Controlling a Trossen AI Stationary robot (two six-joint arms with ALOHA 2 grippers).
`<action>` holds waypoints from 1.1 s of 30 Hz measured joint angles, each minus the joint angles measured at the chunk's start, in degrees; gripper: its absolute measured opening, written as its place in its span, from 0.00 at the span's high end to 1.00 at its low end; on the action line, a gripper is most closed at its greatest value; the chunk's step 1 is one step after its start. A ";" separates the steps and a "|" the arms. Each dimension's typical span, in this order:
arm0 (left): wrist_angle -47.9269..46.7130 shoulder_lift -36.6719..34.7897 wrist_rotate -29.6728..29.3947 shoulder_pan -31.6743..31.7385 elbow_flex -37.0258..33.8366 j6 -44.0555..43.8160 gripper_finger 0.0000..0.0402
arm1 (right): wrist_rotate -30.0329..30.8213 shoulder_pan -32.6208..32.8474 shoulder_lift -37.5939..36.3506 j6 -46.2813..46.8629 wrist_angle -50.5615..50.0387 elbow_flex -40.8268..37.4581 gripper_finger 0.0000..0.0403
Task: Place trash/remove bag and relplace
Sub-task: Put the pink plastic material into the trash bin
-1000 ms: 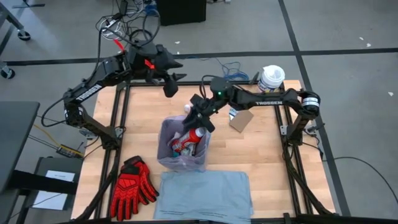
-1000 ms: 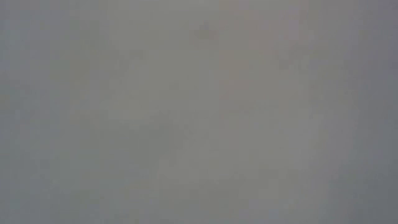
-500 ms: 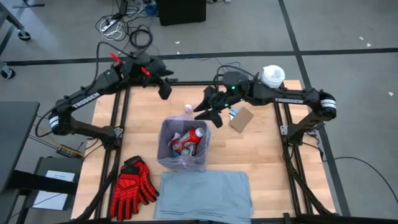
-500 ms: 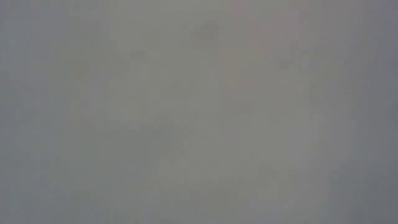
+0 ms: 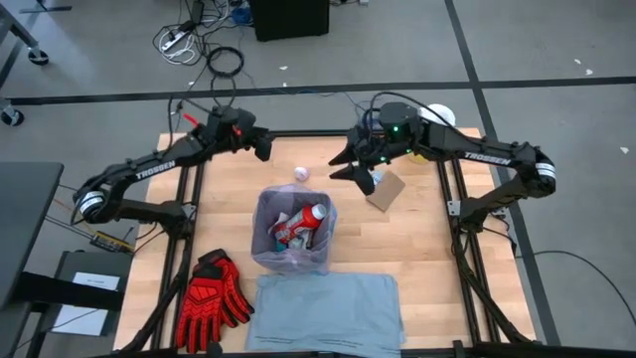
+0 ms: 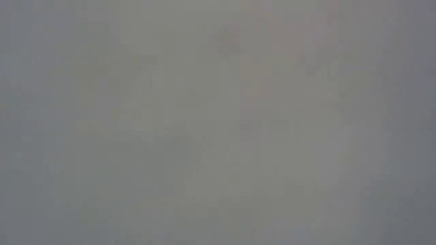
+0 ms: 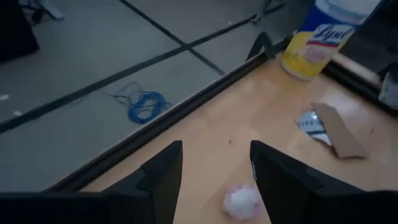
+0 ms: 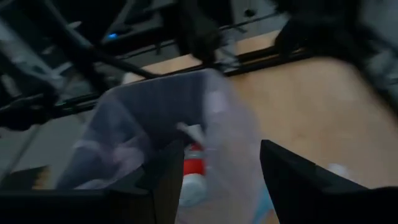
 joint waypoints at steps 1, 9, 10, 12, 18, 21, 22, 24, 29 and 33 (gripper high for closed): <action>1.90 0.00 0.37 0.01 -1.44 -0.03 0.51 | 1.40 -0.35 -0.35 -0.58 0.00 0.00 0.50; 17.93 0.02 8.57 3.03 -14.35 1.33 0.51 | 13.20 -7.03 -1.30 -2.66 -2.62 0.00 0.50; 19.66 0.02 8.60 3.46 -16.21 1.24 0.51 | 14.05 -8.25 -1.29 -1.64 -3.34 0.00 0.50; 21.87 0.07 8.48 4.26 -19.04 -0.74 0.51 | 15.42 -10.71 -1.29 0.80 -4.71 -0.02 0.50; 20.76 0.09 3.65 4.01 -22.06 -12.38 0.51 | 17.57 -17.70 -1.25 11.53 -6.80 -0.04 0.50; 20.91 0.38 1.87 3.52 -21.93 -11.58 0.51 | 17.89 -20.31 -1.22 15.32 -6.68 -0.04 0.50; 20.97 0.88 1.92 3.38 -21.50 -9.43 0.51 | 17.85 -21.06 -1.22 16.22 -6.68 -0.04 0.50; 21.38 2.28 3.22 3.27 -20.16 -4.28 0.51 | 17.77 -22.46 -1.22 17.89 -6.64 -0.04 0.50; 24.24 9.68 11.21 3.27 -15.45 1.28 0.51 | 17.55 -25.13 -1.20 20.27 -6.95 -0.04 0.50; 24.56 17.21 18.24 2.94 -10.89 1.52 0.51 | 17.55 -27.04 -1.20 22.16 -7.51 -0.04 0.50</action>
